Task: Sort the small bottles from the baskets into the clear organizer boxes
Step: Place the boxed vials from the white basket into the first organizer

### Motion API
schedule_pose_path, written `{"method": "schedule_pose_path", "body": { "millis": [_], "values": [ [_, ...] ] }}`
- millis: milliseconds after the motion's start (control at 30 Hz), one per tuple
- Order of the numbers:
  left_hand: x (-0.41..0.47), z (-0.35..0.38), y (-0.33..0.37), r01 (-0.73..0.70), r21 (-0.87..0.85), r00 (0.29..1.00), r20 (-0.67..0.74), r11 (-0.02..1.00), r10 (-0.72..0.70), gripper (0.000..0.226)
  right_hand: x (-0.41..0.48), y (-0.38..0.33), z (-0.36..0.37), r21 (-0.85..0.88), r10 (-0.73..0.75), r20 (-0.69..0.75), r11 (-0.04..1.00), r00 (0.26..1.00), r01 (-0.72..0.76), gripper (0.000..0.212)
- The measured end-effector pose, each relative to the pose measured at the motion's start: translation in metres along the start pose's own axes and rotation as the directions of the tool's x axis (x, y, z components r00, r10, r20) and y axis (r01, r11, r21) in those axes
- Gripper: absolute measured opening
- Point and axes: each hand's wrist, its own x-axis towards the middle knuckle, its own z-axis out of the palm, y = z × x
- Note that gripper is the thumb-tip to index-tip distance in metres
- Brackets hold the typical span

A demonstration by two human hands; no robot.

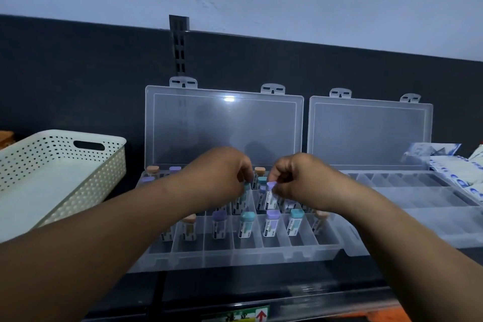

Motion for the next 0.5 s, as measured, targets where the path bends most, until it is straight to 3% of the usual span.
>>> {"method": "schedule_pose_path", "body": {
  "millis": [500],
  "values": [
    [0.011,0.02,-0.013,0.03,0.062,0.995,0.091,0.998,-0.035,0.027,0.009,0.0,0.013,-0.113,0.033,0.161,0.994,0.986,-0.014,0.013]
  ]
}}
